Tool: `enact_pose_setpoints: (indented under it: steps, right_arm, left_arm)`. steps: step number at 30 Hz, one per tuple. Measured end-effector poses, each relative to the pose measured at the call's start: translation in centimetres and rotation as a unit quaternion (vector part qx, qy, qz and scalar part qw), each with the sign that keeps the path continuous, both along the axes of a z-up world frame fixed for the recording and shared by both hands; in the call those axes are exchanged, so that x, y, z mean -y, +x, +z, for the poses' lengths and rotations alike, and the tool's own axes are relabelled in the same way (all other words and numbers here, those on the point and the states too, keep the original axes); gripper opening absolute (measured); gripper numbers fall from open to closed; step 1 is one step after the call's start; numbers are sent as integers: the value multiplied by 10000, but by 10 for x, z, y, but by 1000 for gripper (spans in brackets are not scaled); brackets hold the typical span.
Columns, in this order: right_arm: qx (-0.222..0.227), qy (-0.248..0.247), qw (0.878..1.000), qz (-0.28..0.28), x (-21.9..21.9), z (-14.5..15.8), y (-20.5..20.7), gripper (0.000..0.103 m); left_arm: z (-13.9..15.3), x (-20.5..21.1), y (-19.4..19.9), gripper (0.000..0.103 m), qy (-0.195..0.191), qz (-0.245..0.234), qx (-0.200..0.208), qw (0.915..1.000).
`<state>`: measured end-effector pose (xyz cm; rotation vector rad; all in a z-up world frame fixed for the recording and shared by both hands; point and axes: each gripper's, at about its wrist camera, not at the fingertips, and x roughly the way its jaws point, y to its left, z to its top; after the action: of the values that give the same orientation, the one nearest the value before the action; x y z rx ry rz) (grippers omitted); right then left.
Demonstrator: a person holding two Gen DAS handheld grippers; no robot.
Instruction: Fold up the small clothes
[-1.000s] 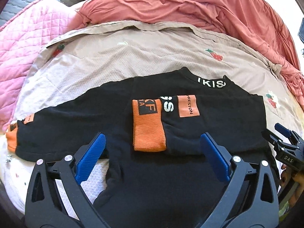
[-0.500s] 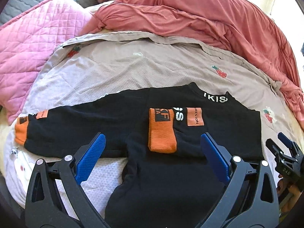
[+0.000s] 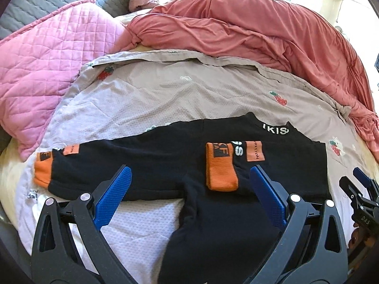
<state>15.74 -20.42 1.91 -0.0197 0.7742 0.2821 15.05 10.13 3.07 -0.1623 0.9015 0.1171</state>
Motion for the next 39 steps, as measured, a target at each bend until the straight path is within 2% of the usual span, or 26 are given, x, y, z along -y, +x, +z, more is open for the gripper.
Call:
enact_pose_setpoints:
  steps: [4,8,10,14,17,33,39]
  right_arm:
    - [50,-175,9998,116,-22,8,-6,97]
    - [10,-108,9997,212,-41,13,-9,97]
    - [-18,-43,9996,279,-53,15,-12,97]
    - [-10,-134,9991,406,-78,19,-15,97]
    - [-23,-141,9988,475,-96,21,-15,97]
    - [-40,-341,9948,964,-169,26,-12,97]
    - [-4,-443,9905,1301,-208,28,-12,97]
  left_arm:
    - [2,-20,-6,94,-178,117,80,9997]
    - [3,-43,-11,94,-303,352,146,9988]
    - [3,-54,-13,94,-279,471,170,9984]
    - [5,-74,-17,94,72,782,195,9967]
    - [5,-90,-19,94,141,933,229,9953]
    - [-7,-168,-30,94,43,1563,84,9877]
    - [-19,-197,-35,94,74,1931,-37,9811]
